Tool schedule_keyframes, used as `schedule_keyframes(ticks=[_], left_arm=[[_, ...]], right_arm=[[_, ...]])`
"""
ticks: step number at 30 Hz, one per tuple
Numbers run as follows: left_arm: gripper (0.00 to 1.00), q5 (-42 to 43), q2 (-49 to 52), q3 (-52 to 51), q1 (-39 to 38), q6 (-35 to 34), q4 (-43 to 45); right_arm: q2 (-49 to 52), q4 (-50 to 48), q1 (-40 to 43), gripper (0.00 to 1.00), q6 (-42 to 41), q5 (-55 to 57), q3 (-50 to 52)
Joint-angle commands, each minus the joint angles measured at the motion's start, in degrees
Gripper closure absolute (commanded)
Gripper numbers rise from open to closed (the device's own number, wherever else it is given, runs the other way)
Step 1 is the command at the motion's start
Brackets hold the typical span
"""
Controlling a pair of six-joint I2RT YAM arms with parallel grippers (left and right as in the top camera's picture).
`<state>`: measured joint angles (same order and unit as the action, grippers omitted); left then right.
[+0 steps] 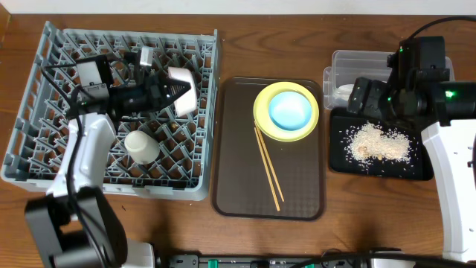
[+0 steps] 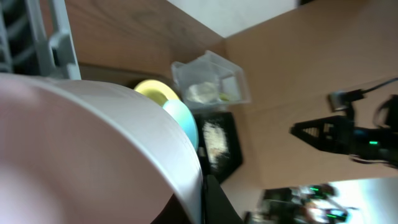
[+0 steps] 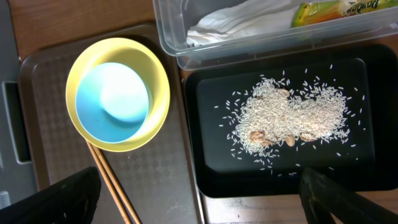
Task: Sort waste into correct bins and load items into the dishwasher
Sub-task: 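Place the white saucer upright into the dish rack with the left gripper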
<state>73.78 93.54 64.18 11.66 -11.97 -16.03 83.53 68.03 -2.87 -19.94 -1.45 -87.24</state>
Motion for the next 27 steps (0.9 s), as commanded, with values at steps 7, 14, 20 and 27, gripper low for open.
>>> schedule_keyframes(ticks=[7,14,20,27], left_arm=[[0.93,9.5,6.6,0.5,4.3,-2.3,-0.4],[0.92,6.9,6.9,0.2,8.8,-2.3,-0.4],[0.65,-0.8,6.9,0.0,10.6,-2.2,-3.1],[0.30,-5.6,6.9,0.0,12.4,-2.3,-3.4]], right_arm=[[-0.3,0.2,0.3,0.01,0.7,0.5,-0.5],[-0.3,0.3,0.3,0.01,0.7,0.6,-0.5],[-0.3,0.4,0.3,0.01,0.7,0.6,-0.5],[-0.3,0.4,0.3,0.01,0.7,0.5,-0.5]])
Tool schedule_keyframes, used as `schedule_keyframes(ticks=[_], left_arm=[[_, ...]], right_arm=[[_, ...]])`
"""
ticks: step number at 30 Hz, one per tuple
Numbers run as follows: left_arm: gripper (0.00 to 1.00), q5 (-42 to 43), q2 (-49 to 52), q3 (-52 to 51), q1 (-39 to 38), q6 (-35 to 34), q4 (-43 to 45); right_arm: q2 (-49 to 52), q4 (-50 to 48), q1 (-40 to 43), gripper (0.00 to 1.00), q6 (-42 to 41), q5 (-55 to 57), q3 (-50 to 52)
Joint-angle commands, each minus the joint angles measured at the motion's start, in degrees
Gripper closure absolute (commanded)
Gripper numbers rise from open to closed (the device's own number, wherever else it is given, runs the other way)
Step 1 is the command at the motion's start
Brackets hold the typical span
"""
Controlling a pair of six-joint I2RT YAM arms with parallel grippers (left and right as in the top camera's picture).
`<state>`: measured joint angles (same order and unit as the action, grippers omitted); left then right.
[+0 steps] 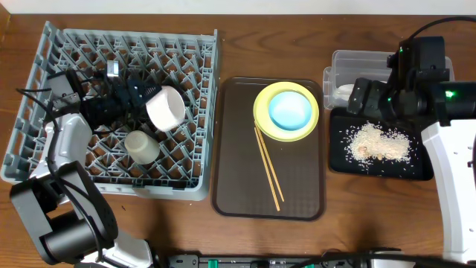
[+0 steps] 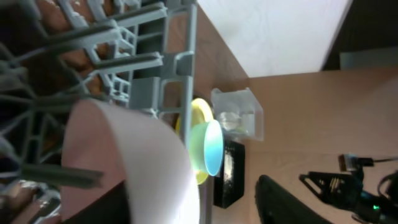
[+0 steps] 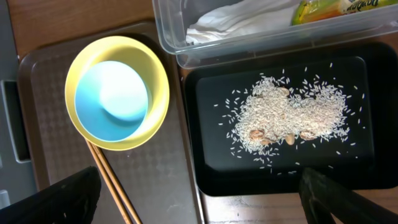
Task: Sort waste into correct bins and load items into the dishwasher
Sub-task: 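Place the white saucer upright into the dish rack with the left gripper, then reach the left gripper to the blue bowl on the yellow plate and grasp it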
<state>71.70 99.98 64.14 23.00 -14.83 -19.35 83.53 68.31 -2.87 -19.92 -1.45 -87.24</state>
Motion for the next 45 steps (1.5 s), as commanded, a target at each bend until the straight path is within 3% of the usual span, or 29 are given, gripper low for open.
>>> schedule_keyframes(ticks=[1,10,17,23,29,36,39,45], left_arm=[[0.28,-4.2,0.5,0.0,1.2,0.6,-0.1],[0.14,-13.2,0.4,0.1,3.2,0.6,0.0],[0.12,-14.9,-2.4,0.5,3.7,0.6,0.2],[0.11,-23.7,-12.5,0.5,1.4,0.6,-1.1],[0.11,-40.3,-22.4,0.9,-9.5,0.3,-5.7],[0.10,-53.5,-21.6,7.3,-26.7,-0.3,-9.3],[0.11,-58.0,-19.1,10.3,-33.5,0.0,-9.2],[0.10,-58.8,-12.5,11.2,-43.6,3.7,-4.2]], right_arm=[[-0.3,0.2,0.3,0.01,0.7,0.5,-0.5],[-0.3,0.3,0.3,0.01,0.7,0.5,-0.5],[-0.3,0.7,0.3,0.01,1.3,0.6,-0.5],[-0.3,1.9,0.3,0.01,1.6,4.7,-0.5],[-0.3,4.4,0.8,0.01,0.9,13.6,-0.5],[-0.3,6.6,5.6,0.01,-2.8,17.4,-0.5],[-0.3,7.6,8.5,0.01,-3.9,16.8,-0.5],[-0.3,7.6,15.5,0.01,-3.6,10.4,-0.5]])
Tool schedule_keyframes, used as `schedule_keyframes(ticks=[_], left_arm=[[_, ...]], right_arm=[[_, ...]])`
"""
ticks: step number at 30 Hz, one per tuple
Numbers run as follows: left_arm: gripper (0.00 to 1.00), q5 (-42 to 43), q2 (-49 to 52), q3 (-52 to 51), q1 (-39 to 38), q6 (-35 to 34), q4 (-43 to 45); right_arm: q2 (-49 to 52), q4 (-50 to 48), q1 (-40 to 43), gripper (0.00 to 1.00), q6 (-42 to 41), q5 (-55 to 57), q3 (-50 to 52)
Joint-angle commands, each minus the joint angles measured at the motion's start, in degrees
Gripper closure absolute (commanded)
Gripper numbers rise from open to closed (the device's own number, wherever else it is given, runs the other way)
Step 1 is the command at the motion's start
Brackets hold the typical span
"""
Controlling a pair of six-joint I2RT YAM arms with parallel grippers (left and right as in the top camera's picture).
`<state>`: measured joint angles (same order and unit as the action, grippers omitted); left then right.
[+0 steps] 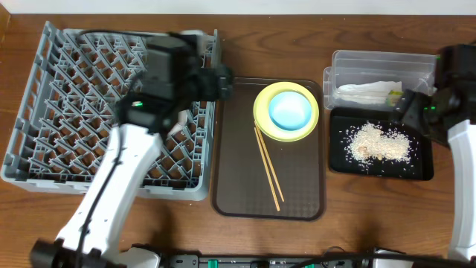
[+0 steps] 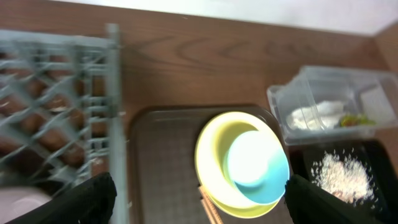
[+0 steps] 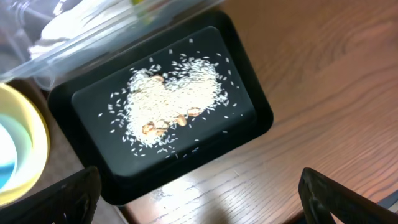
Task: Sort waste into correct bins and load items into the dishwasher
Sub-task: 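Reach the left gripper to the blue bowl on the yellow plate and grasp it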
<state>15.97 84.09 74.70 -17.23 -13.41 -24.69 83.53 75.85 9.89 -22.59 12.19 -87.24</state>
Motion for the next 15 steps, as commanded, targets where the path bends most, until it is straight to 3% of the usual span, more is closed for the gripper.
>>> schedule_keyframes(ticks=[1,15], left_arm=[[0.10,-3.0,4.6,0.7,-4.6,2.3,2.1],[0.10,-3.0,21.3,0.7,-21.1,8.9,13.4]], right_arm=[[-0.3,0.1,3.7,0.01,-0.9,-4.1,-0.5],[-0.3,0.0,5.1,0.01,0.2,-5.8,-0.4]])
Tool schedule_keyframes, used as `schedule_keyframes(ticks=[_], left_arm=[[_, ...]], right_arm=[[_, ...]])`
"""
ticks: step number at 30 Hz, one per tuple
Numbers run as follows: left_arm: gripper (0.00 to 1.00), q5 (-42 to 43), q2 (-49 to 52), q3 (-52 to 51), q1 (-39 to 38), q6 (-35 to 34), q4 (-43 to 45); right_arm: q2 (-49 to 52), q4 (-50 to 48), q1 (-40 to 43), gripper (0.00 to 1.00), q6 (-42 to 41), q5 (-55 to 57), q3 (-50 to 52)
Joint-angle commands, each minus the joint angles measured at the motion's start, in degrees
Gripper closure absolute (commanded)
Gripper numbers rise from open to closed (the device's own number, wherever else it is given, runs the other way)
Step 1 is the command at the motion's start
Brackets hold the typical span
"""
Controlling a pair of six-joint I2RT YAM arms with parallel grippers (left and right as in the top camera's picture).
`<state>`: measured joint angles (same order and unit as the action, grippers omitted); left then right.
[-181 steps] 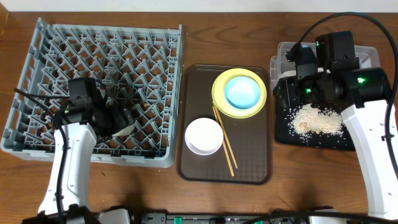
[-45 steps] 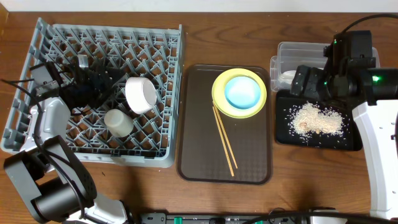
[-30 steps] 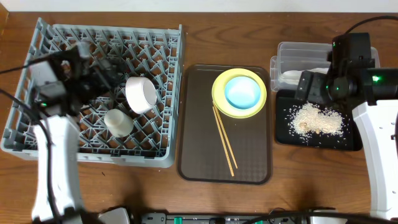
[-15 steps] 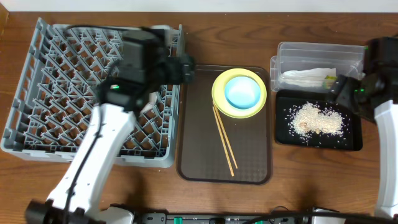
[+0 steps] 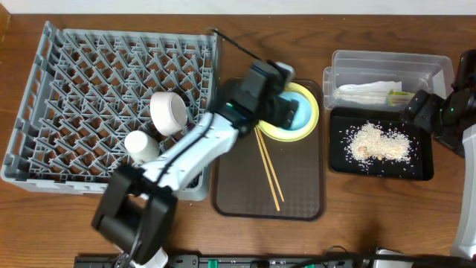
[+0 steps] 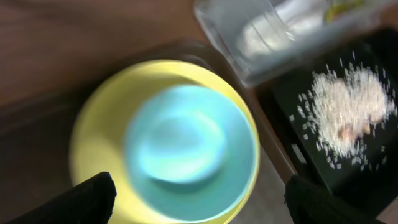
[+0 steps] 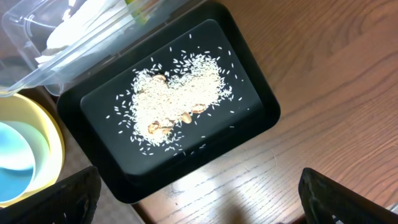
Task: Sort waste into correct bins and load items into the dishwasher
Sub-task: 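Reach the left gripper to the blue bowl on the yellow plate and grasp it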
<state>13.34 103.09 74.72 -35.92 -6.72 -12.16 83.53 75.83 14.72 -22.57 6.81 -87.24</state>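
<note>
A blue bowl [image 6: 189, 146] sits nested in a yellow bowl [image 6: 93, 149] at the back of the brown tray [image 5: 297, 193]. My left gripper [image 6: 199, 202] hangs open right above the two bowls, its fingers on either side of them. A pair of chopsticks [image 5: 268, 167] lies on the tray in front of the bowls. Two white cups [image 5: 169, 112] [image 5: 140, 145] rest in the grey dish rack [image 5: 44, 97]. My right gripper [image 7: 208, 199] is open over bare wood, beside the black tray of rice [image 7: 174, 106].
A clear bin [image 5: 387, 71] with paper and a wrapper stands behind the black rice tray [image 5: 379, 145]. My left arm [image 5: 193, 149] stretches across the rack's right corner and the tray. The table's front edge lies close below the tray.
My left gripper has moved from above the rack's right edge to right over the blue and yellow bowls. The right gripper shifted slightly; both stay open.
My left gripper first held a white cup above the rack, then held it lower, beside the other cup. Later the cup lay in the rack and the gripper was open near the rack's right edge. Now it is over the bowls. The right gripper moved off to the right.
</note>
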Motion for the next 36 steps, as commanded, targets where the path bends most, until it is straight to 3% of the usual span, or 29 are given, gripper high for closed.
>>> schedule_keyframes(ticks=[1,9,17,23,25,32,35,36], left_arm=[[0.10,-0.4,2.8,0.6,-3.1,2.3,1.0],[0.10,-4.5,8.5,0.6,-8.1,7.0,0.6],[0.37,-11.2,10.1,0.5,-8.2,7.0,-7.2],[0.64,-11.3,10.1,0.5,-8.2,7.2,-7.6],[0.70,-11.3,10.1,0.5,-8.2,7.1,-6.8],[0.76,-11.3,10.1,0.5,-8.2,7.1,-7.0],[0.91,-11.3,10.1,0.5,-8.2,7.1,-7.2],[0.92,-11.3,10.1,0.5,-8.2,7.1,-7.1]], right_arm=[[-0.3,0.0,0.3,0.01,0.2,-0.5,-0.4],[-0.3,0.0,0.3,0.01,0.3,-0.9,-0.4],[-0.3,0.0,0.3,0.01,0.4,-0.9,-0.4],[-0.3,0.0,0.2,0.01,0.4,-1.1,-0.4],[-0.3,0.1,0.2,0.01,0.4,-1.1,-0.4],[-0.3,0.0,0.3,0.01,0.4,-1.1,-0.4],[-0.3,0.0,0.2,0.01,0.4,-1.1,-0.4],[-0.3,0.0,0.2,0.01,0.4,-1.1,-0.4]])
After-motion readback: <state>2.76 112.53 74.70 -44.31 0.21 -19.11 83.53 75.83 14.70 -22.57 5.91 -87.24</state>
